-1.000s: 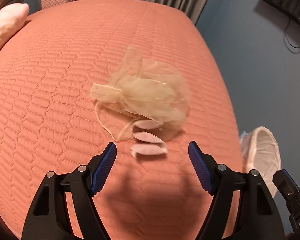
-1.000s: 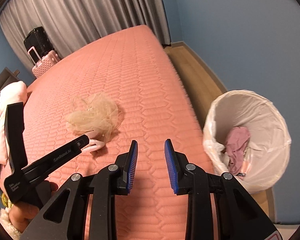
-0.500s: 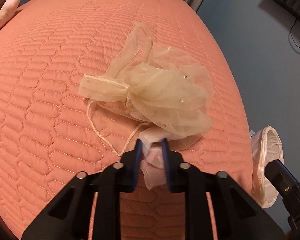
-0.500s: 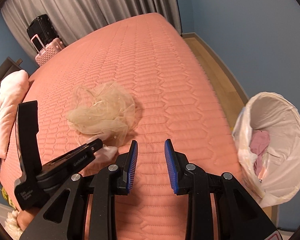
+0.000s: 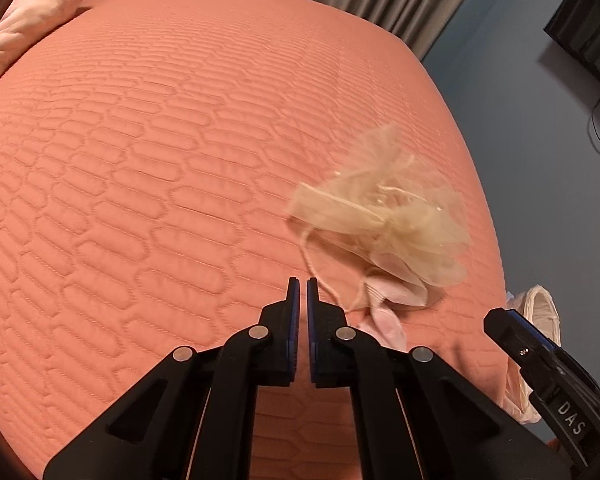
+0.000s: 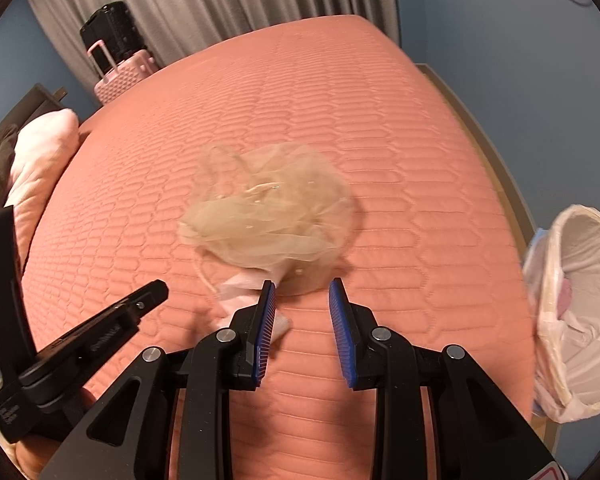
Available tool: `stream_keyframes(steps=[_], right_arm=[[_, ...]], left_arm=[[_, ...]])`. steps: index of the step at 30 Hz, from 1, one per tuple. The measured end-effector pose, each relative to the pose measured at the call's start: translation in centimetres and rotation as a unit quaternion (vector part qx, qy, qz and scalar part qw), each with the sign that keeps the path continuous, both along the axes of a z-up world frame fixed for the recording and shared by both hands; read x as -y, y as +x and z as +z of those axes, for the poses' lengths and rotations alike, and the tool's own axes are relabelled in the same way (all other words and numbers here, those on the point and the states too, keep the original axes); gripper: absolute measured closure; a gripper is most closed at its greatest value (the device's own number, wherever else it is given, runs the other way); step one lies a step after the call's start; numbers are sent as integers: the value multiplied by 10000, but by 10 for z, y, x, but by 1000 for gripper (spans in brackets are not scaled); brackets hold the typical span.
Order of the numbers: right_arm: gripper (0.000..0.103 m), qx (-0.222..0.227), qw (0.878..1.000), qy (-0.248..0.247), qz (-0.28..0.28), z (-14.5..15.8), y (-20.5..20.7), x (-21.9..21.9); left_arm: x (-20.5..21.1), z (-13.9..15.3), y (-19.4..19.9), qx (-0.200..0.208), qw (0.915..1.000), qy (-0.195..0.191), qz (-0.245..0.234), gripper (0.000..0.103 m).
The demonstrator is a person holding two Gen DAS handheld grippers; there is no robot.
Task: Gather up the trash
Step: 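Grasp the pale pink cloth under the tulle with the left tool while the right tool grasps the cream tulle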
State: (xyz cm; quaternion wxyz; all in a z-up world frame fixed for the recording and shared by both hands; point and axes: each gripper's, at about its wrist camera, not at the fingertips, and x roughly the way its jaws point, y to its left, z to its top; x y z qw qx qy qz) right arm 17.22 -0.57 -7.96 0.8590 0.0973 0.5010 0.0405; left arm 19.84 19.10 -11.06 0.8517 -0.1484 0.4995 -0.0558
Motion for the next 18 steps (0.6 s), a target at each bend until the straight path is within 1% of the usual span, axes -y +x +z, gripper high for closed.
stream_keyframes(steps=[1, 4, 8, 10, 12, 13, 14, 18], right_arm=[[67, 7, 10000, -1, 23, -1, 2, -3], [67, 41, 10000, 1, 10, 0, 8, -6], [67, 33, 9999, -33, -109, 0, 10, -1], [67, 5, 9999, -44, -165, -1, 9, 5], [67, -10, 9997, -93, -219, -1, 5, 12], [67, -20, 9997, -96, -243, -2, 5, 15], [67, -30, 9996, -97, -276, -2, 3, 19], [67, -39, 9992, -102, -389, -2, 1, 30]], left_arm=[[-3, 0, 0, -4, 10000, -13, 20, 99], [-10, -1, 0, -44, 10000, -83, -24, 99], [-2, -4, 1, -108, 9994, -258, -209, 97], [10, -8, 1, -167, 9988, -317, -327, 89], [22, -12, 2, -204, 9984, -364, -391, 65], [27, -12, 2, -203, 9982, -378, -410, 59], [33, -13, 3, -199, 9980, -403, -449, 51], [47, -24, 11, -333, 9972, -408, -525, 51]])
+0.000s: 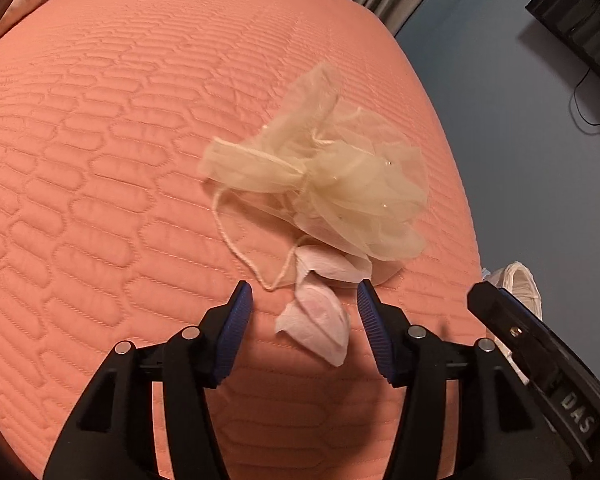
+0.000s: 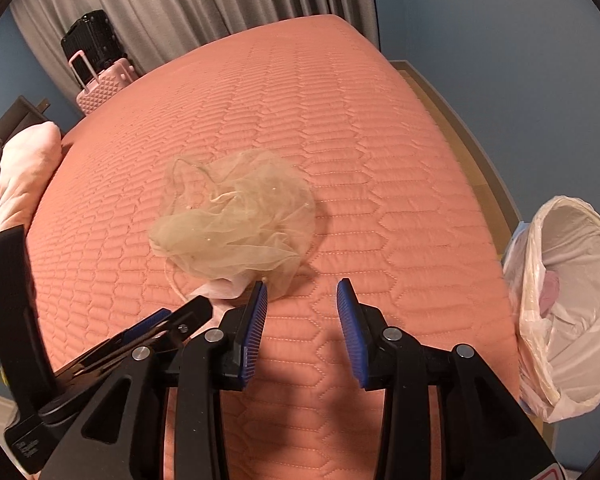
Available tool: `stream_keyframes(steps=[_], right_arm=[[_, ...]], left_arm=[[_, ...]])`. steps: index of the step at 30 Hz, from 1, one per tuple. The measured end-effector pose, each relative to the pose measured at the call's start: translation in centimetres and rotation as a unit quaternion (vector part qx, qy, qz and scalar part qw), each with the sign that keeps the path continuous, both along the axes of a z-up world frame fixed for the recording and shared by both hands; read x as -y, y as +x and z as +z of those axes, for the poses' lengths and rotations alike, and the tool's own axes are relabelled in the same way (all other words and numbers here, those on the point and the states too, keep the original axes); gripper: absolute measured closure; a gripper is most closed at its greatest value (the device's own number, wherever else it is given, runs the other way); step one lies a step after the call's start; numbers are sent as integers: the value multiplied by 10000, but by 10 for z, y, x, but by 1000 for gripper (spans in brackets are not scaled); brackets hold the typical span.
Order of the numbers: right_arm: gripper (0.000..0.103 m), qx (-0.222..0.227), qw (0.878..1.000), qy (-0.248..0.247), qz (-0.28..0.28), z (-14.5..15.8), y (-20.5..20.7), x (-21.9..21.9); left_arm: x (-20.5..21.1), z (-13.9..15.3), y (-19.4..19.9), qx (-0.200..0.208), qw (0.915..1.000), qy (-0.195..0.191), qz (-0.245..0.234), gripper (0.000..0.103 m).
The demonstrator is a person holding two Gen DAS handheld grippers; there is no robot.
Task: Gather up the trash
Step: 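Grasp the pale pink cloth under the tulle with the left tool while the right tool grasps the cream tulle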
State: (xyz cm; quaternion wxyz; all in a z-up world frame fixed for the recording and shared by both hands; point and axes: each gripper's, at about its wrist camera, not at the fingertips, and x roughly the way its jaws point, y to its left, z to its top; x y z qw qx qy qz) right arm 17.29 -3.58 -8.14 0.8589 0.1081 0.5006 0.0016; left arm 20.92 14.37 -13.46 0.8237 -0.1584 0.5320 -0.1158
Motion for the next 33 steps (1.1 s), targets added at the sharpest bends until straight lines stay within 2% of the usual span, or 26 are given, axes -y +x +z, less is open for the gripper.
stream_keyframes(steps=[2, 4, 6, 9, 13, 19, 23, 29, 31, 33], right_arm=[[67, -15, 10000, -8, -15, 0, 0, 3], [67, -31, 10000, -23, -4, -1, 0, 3], [67, -43, 10000, -19, 16, -3, 1, 1], [67, -61, 9999, 3, 91, -6, 6, -6], [65, -72, 9997, 43, 241, -9, 13, -21], [50, -27, 9988, 118, 474, -11, 24, -48], [43, -23, 9986, 22, 537, -14, 38, -63], [43, -224, 9980, -106, 585, -34, 58, -75], [44, -291, 9978, -122, 578, -42, 63, -75], [61, -411, 9975, -93, 567, -52, 66, -73]], left_arm=[[3, -8, 6, -126, 9999, -109, 35, 51], [2, -12, 9, -203, 9997, -115, 75, 58], [0, -17, 13, -253, 9996, -113, 50, 82], [-10, -18, 14, -250, 9994, -225, 37, 93], [-34, -8, 4, -62, 9999, -52, 124, 94], [-77, 7, -2, 163, 9975, 322, 605, 94], [-108, 19, 3, 368, 9909, 832, 990, 94], [-128, 31, 12, 578, 9830, 1093, 1361, 94], [-128, 32, 18, 602, 9826, 1113, 1361, 94], [-126, 30, 18, 576, 9836, 1086, 1317, 94]])
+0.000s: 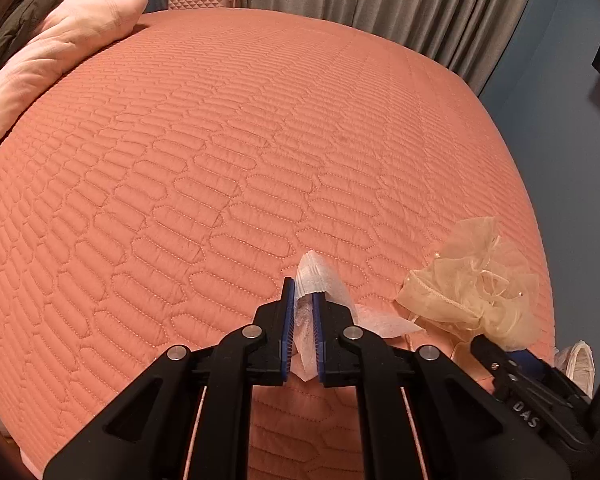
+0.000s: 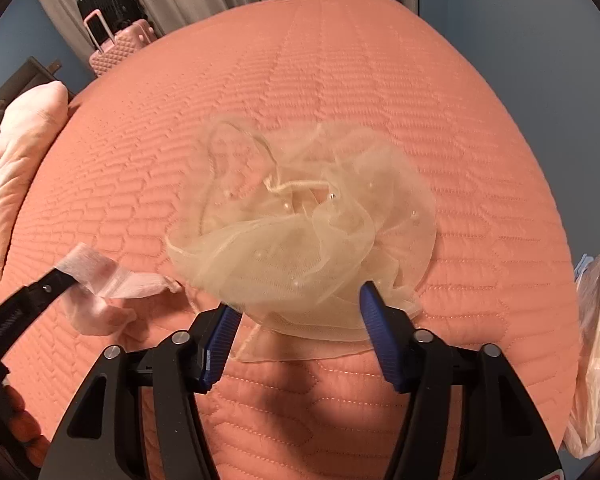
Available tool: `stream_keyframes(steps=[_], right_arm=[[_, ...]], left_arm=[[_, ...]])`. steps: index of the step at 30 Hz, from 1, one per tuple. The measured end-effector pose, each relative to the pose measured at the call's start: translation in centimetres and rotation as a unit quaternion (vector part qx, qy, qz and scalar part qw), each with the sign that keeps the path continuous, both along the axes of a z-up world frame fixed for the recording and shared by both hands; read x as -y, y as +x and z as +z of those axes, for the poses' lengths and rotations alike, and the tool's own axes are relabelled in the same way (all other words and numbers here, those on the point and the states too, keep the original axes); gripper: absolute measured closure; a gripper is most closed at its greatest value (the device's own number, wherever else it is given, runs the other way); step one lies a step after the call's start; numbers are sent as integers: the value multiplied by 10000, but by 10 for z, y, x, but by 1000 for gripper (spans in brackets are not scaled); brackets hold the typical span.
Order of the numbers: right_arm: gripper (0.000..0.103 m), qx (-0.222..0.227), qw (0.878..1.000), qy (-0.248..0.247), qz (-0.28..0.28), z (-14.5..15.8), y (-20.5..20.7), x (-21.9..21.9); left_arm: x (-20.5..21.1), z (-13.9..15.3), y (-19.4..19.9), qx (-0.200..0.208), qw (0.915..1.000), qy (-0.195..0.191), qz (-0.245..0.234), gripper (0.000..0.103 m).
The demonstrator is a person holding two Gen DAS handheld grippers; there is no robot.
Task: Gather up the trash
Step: 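Grasp the pale pink cloth under the tulle with the left tool while the right tool grasps the cream tulle, then carry the pale pink cloth and cream tulle over the wastebasket with both tools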
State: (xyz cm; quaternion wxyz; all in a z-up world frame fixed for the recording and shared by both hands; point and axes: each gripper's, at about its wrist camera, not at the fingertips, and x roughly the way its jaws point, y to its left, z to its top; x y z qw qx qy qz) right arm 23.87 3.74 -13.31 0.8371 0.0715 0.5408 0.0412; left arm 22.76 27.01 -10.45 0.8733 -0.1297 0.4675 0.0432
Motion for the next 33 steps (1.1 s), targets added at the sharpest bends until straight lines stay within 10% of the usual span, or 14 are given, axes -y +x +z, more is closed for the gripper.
stream_keyframes(steps=[3, 17, 33], right_arm=[[100, -263, 9996, 126, -45, -14, -1, 5], [101, 26, 9979, 311, -568, 13, -86, 63], [102, 1226, 9853, 220, -1170, 132, -165, 155]], left_arm=[[12, -2, -1, -41, 9999, 7, -115, 94], [95, 11, -38, -92, 9947, -9, -1027, 94], [201, 73, -92, 428, 9776, -83, -2058, 94]])
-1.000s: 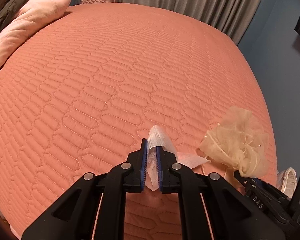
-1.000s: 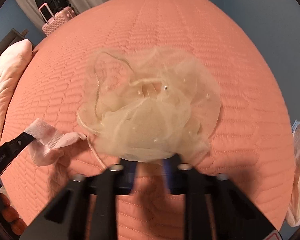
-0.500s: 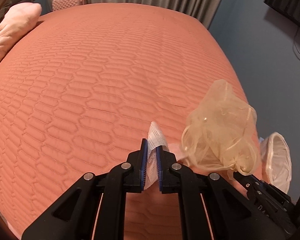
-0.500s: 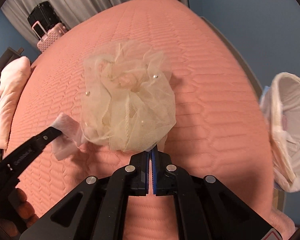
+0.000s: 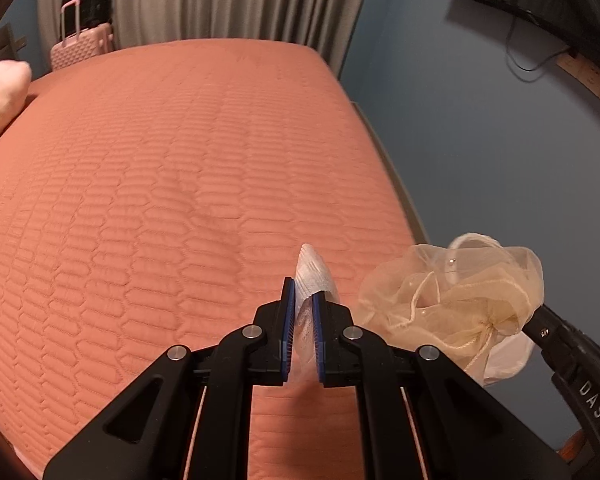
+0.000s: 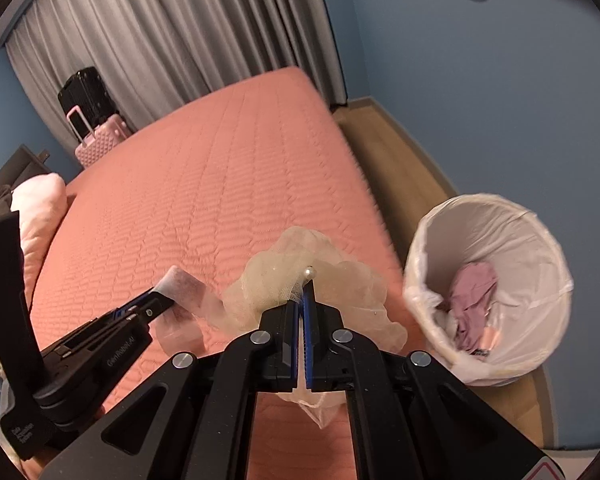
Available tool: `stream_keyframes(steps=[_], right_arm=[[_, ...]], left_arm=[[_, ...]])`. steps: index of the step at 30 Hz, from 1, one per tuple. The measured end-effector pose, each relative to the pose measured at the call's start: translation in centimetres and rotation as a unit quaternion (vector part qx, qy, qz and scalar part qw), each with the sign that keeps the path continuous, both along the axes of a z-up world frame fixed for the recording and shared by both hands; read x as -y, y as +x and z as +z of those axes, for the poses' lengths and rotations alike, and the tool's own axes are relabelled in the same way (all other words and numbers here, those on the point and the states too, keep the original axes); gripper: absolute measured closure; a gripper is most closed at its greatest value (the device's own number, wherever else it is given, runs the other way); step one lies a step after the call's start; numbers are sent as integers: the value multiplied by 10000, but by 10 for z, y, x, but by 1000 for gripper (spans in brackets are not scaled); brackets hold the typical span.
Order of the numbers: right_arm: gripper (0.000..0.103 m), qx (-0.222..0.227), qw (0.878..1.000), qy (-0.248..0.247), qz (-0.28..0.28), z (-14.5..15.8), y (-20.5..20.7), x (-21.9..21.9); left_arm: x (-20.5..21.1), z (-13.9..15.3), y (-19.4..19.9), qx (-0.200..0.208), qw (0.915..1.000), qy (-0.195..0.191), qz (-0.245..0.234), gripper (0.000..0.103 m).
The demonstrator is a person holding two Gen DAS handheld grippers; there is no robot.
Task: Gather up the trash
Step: 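Carry the pale pink cloth and cream tulle over the wastebasket with both tools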
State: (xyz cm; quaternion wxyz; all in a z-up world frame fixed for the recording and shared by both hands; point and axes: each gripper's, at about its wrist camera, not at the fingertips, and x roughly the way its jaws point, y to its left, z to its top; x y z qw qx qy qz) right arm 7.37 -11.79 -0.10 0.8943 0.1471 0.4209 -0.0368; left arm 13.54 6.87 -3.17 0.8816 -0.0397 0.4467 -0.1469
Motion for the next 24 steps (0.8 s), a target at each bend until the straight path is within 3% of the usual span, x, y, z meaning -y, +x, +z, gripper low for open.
stream_keyframes(steps=[14, 24], right_arm=[[102, 538, 9953, -173, -785, 50, -51, 94], [102, 634, 9861, -198, -1525, 58, -81, 170]], left_arm=[[99, 48, -17, 325, 9946, -176, -974, 94], [161, 50, -18, 263, 9887, -213, -1461, 94]])
